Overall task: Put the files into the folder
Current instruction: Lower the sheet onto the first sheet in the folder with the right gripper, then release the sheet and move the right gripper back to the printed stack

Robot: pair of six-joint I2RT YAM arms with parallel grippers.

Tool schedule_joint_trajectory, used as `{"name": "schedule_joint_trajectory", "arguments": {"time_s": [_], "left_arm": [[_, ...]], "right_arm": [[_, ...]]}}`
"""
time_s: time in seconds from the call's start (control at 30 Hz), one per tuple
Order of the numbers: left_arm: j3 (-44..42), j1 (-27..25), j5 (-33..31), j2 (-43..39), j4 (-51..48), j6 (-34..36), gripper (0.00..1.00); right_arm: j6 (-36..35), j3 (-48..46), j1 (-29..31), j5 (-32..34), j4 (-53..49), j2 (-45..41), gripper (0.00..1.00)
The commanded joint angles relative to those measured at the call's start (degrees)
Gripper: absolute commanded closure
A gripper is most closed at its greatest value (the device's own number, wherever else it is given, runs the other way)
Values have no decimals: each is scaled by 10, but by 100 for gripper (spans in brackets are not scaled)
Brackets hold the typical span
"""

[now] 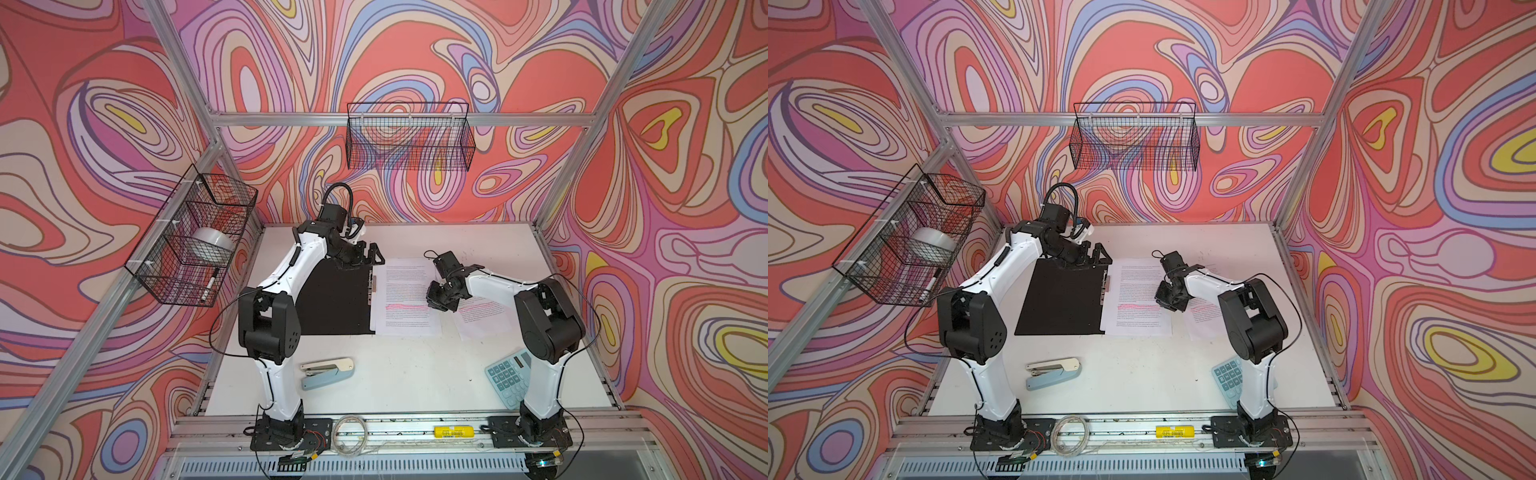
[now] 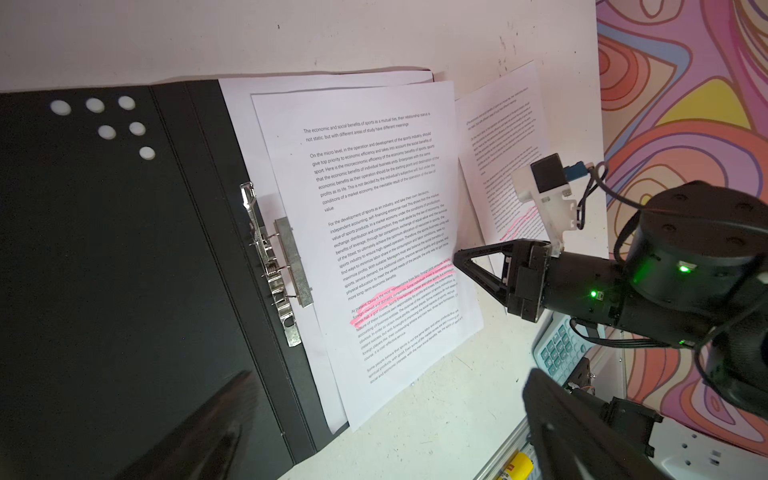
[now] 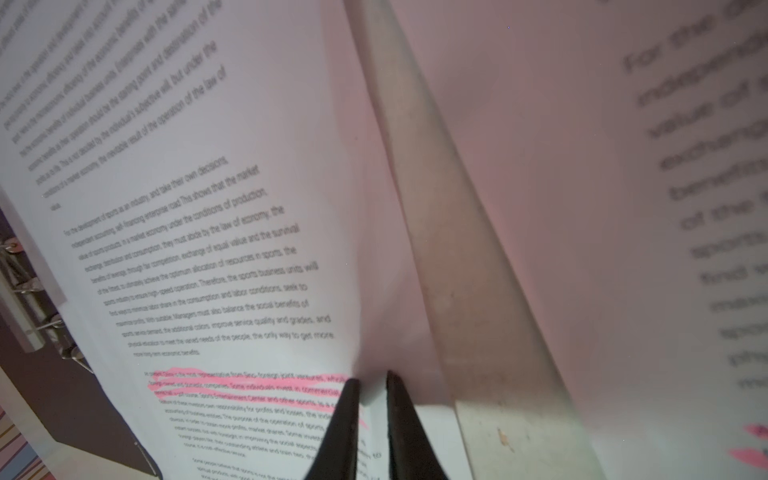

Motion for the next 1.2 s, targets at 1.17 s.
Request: {"name": "schedule_joint_trajectory", "arguments": {"time_s": [1.17], "left_arm": [[16,0,-6,-13,-4,15,0]], "right_arm": [[-9,63,4,-14,-9,2,78]]}}
